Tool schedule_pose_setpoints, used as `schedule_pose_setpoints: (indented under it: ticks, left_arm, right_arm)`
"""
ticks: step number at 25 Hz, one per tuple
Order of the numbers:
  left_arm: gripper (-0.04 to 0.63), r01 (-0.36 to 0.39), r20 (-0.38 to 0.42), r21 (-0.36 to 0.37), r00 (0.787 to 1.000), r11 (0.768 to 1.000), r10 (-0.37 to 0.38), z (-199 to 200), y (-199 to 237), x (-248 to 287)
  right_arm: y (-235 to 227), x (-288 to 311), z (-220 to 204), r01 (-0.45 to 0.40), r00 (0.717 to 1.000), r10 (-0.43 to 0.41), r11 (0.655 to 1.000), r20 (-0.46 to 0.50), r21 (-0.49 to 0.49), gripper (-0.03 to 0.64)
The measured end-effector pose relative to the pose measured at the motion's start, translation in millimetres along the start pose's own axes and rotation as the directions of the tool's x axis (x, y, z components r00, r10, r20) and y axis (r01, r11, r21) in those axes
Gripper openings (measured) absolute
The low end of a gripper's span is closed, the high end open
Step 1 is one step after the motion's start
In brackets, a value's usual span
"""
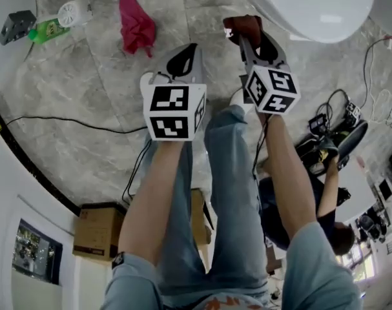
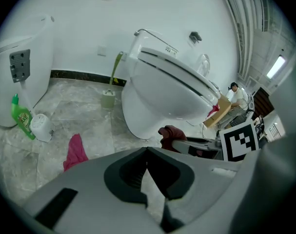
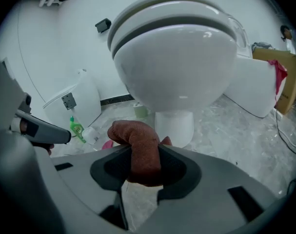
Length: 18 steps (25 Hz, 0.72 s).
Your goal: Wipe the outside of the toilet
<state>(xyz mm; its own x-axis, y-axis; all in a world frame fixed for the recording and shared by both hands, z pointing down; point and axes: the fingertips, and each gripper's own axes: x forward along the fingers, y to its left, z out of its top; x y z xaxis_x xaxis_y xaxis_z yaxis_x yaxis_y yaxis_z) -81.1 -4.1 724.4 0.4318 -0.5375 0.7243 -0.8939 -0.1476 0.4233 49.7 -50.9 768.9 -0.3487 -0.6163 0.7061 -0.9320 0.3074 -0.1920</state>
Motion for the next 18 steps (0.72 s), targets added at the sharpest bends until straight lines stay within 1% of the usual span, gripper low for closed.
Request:
schedule_pose_setpoints:
  ticks: [2, 5, 7, 10, 13, 16, 18]
  left_arm:
    - [-0.002, -0.006, 0.031, 0.003, 1.0, 1.0, 0.006, 9, 19, 4]
    - [-0.002, 0.004, 0.074, 0.04, 0.997, 0.999, -0.007, 19, 32, 6]
    - [-0.002, 0.005, 0.102, 0.055, 0.995, 0.998, -0.011, 23, 42, 8]
    - [-0.002, 0.007, 0.144, 0.041, 0.989, 0.999, -0.012, 25, 51, 13]
    - [-0.002, 0.024, 0.151, 0.046, 0.988, 0.999, -0.031, 16, 54, 22]
    - [-0.002, 0.035, 0.146, 0.069, 0.988, 0.997, -0.045, 8, 57, 31]
    - [-0.002, 0.031, 0.153, 0.068, 0.987, 0.997, -0.041, 6, 61, 35]
  right_arm:
    - [14, 19, 7, -0.022, 1.0, 0.022, 1.0, 0.022, -0.012, 0.149]
    - [31, 38, 21, -0.039, 0.997, 0.04, 0.999, 0.064, -0.019, 0.15]
    - [41, 50, 35, -0.045, 0.992, 0.045, 0.999, 0.115, -0.008, 0.15]
    - [50, 65, 52, -0.052, 0.981, 0.048, 0.999, 0.186, 0.013, 0.149]
    - [54, 81, 55, -0.06, 0.975, 0.056, 0.998, 0.216, 0.011, 0.149]
    - [48, 99, 60, -0.049, 0.97, 0.042, 0.998, 0.241, 0.024, 0.149]
    - [42, 106, 64, -0.041, 0.965, 0.032, 0.999, 0.261, 0.03, 0.149]
